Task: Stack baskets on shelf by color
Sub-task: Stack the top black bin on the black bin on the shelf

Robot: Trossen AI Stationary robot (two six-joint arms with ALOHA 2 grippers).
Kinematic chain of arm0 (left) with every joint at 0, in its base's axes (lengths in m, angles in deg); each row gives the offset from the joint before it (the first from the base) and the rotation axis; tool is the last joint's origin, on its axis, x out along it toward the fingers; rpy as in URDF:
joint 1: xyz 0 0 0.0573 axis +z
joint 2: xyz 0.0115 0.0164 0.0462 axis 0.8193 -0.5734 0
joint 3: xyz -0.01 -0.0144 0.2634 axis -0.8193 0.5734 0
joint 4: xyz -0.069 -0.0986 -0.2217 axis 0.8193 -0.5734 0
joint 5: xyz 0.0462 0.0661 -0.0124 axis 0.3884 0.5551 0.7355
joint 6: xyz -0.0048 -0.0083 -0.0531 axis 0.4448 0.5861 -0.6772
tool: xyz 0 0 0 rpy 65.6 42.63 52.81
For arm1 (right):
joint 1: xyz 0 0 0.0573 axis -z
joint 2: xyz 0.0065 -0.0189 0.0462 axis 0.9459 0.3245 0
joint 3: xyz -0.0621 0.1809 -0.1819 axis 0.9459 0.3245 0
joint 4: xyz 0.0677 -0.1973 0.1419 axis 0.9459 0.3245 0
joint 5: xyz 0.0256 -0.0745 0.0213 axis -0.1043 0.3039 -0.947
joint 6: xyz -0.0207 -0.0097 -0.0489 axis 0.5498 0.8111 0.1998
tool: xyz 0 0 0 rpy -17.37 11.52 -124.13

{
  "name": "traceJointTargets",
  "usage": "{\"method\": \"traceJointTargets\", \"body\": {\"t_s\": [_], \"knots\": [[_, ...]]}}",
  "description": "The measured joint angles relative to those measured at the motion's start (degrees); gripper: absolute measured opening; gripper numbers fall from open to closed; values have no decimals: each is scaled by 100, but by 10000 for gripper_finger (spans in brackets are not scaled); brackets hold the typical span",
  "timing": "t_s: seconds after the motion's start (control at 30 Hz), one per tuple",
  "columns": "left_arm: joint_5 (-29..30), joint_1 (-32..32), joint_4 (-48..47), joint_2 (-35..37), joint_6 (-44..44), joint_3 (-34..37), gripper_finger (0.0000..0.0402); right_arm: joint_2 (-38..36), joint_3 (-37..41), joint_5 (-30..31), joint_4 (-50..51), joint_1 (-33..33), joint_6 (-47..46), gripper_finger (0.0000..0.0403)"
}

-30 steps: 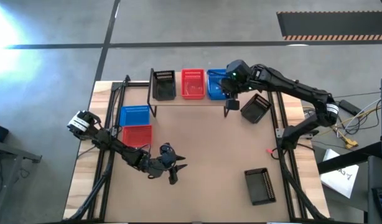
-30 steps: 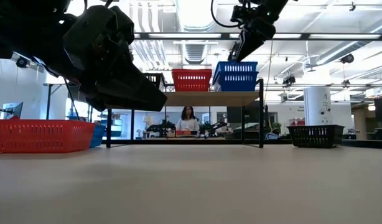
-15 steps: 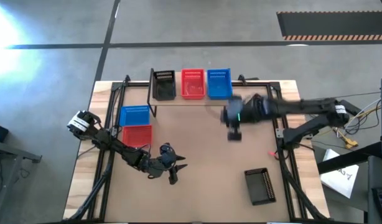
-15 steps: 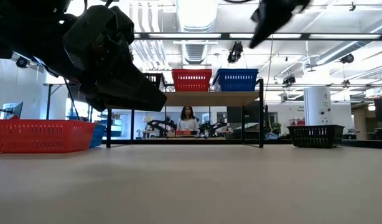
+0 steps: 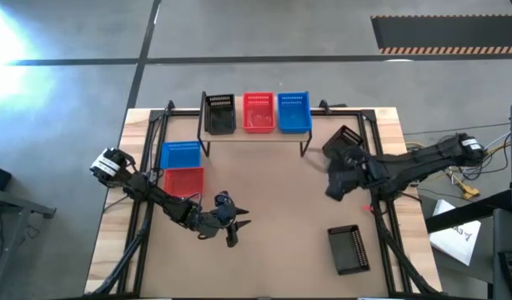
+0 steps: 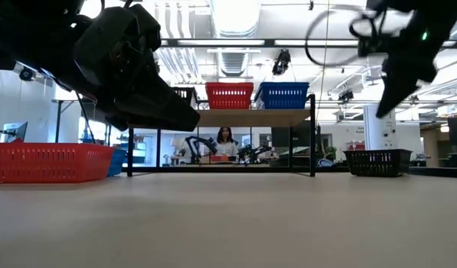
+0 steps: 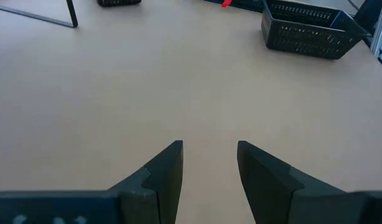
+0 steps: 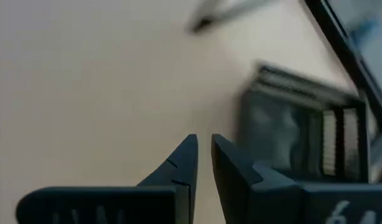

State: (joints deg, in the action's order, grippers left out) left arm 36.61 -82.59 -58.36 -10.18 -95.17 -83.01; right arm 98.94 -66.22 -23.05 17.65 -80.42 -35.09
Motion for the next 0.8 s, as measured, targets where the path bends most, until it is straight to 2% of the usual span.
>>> {"method": "traceJointTargets", "body": {"t_s": [0.1,0.23,0.37,0.5,0.67,0.8], "knots": [[0,46,3,0,2,-22,136,-242,337,-207,-31,744,-91,56],[0,88,11,0,2,-33,136,-276,624,-668,-467,1731,302,100],[0,96,11,0,-2,-46,136,-61,779,-1276,-1164,2585,679,146],[0,96,24,0,-4,-46,136,310,783,-1330,-1276,3216,801,174],[0,94,35,0,-4,-52,136,778,785,-1356,-1282,3522,1076,174],[-1,94,38,0,-9,-52,136,1001,788,-1454,-1292,3434,1141,132]]}}
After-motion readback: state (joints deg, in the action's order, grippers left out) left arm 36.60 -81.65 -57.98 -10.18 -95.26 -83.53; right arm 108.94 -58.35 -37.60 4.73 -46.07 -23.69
